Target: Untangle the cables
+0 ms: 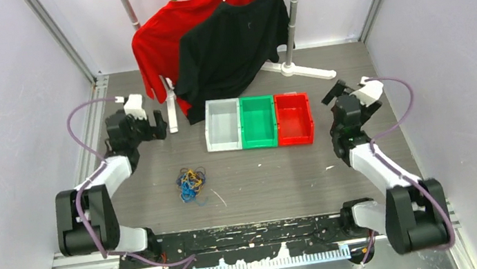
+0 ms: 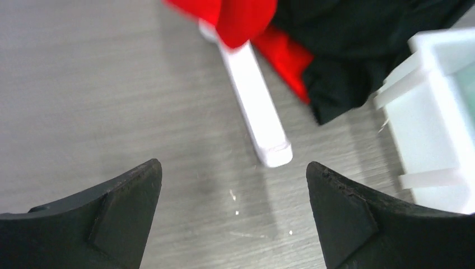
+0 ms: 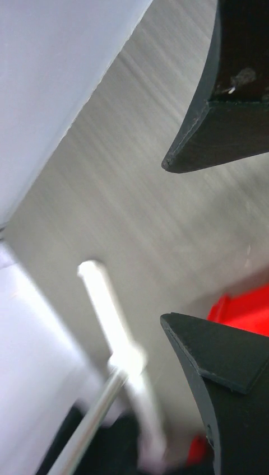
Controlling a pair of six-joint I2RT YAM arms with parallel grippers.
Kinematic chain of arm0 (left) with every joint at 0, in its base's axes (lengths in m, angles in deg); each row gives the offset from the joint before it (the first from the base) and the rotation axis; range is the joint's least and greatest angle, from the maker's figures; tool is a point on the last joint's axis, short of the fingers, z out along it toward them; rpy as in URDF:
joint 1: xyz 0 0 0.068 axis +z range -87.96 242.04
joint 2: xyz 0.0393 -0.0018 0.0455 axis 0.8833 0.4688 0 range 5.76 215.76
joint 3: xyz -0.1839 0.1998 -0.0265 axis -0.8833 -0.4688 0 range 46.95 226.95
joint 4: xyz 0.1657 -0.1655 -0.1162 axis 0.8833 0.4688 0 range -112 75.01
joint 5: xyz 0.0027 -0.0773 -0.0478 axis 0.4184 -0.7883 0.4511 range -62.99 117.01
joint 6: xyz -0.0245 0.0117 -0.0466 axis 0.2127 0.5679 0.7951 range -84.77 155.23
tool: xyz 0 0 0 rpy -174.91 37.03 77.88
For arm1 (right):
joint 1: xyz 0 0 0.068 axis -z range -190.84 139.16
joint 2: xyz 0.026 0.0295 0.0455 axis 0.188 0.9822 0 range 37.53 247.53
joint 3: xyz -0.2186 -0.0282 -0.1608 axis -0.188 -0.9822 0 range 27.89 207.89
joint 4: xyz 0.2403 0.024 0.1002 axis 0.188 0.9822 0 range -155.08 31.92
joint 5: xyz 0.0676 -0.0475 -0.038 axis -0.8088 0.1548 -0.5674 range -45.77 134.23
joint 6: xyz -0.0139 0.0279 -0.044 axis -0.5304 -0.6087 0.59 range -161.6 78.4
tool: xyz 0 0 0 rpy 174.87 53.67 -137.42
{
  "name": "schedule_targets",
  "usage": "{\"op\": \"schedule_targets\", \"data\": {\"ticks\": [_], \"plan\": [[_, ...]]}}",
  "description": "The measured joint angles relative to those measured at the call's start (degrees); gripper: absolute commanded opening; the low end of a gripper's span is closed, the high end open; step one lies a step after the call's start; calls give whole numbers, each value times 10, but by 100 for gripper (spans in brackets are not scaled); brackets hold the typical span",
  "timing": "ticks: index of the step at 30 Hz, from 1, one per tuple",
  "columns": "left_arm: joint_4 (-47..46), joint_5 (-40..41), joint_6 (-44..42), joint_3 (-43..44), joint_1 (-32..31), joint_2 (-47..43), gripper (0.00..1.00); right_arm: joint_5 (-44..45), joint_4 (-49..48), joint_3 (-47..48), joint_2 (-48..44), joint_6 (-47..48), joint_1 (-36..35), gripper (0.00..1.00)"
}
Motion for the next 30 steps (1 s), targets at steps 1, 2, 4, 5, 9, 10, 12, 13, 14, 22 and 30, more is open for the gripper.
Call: {"op": "schedule_targets", "data": {"ticks": [1, 2, 4, 5, 9, 10, 12, 13, 14, 22, 30], "plan": [[43, -11, -6, 33, 0, -9, 100, 1, 27, 19, -25, -30, 0, 100], [93, -27, -16, 67, 1, -16, 99, 0, 51, 37, -46, -60, 0, 100], [179, -62, -39, 121, 3, -23, 97, -11, 108, 71, -76, -117, 0, 100], [230, -82, -55, 148, 3, -23, 96, -31, 138, 87, -87, -140, 0, 99], [400, -157, -117, 203, 4, -23, 93, -148, 202, 129, -87, -179, -19, 82], [441, -175, -135, 210, 4, -23, 92, -165, 219, 137, -80, -179, -42, 79], [525, -210, -172, 220, 4, -23, 90, -190, 250, 153, -60, -174, -113, 70], [563, -226, -191, 223, 4, -23, 89, -203, 259, 160, -50, -170, -148, 67], [596, -238, -208, 224, 4, -23, 88, -211, 268, 168, -37, -165, -194, 64], [773, -279, -314, 226, 4, -33, 73, -269, 297, 288, 153, -123, -486, 50], [821, -281, -331, 228, 4, -44, 70, -339, 299, 389, 336, -104, -585, 45]]}}
